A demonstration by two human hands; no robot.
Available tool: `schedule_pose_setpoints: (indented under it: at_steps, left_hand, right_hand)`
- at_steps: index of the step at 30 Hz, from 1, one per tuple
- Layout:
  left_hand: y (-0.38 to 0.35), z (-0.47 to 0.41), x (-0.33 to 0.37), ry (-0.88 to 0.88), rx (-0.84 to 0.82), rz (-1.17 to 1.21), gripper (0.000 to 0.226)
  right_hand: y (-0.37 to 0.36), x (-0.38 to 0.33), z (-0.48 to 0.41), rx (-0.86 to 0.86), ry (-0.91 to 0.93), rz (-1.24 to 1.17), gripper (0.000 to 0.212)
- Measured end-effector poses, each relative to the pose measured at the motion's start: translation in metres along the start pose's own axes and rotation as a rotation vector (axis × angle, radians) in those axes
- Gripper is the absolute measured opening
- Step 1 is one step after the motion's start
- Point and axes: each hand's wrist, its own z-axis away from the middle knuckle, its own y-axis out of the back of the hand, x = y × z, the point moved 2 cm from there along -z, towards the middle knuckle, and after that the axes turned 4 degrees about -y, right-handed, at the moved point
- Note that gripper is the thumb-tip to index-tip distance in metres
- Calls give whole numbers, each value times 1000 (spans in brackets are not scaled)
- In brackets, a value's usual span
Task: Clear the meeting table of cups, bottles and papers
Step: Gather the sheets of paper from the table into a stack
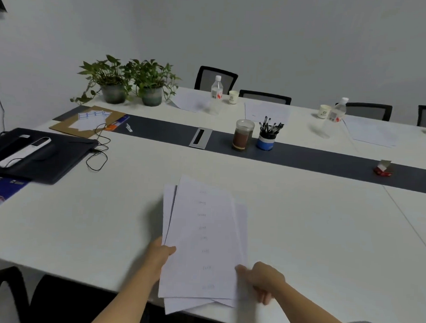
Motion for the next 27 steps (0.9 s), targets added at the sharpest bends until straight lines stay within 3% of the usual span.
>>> schedule_pose_setpoints:
  at_steps: [3,5,7,9,12,15,17,21,24,27]
  left_hand:
    - [16,3,26,-127,-22,33,33]
    - [27,6,43,-202,-74,40,29]
    - [36,11,56,-285,-128,44,23]
    - [40,16,66,-349,-182,58,22]
    - [40,27,79,-477,-189,-101,32]
    - [39,28,80,-545,-93,-189,30]
    - [40,25,73,-492,-39,-127,29]
    - [43,22,58,-373,-13,19,33]
    - [47,20,58,-336,-58,100,40]
    - [46,22,74,-399,-87,129,38]
  right_hand:
    - [20,-6,-1,122,125,-166,65]
    - [40,-20,1,134,327,-544,52]
    - [62,-35,11,13,513,-921,54]
    - [77,-48,25,-154,645,-1121,76]
    - [82,-62,41,-275,743,-1163,65]
    - [82,-70,46,-126,804,-1144,59]
    - [79,-76,50,-29,844,-1146,52]
    - [70,-84,56,60,887,-1131,63]
    - [71,-76,52,45,882,-1251,55]
    - [79,-68,52,6,898,-1217,41]
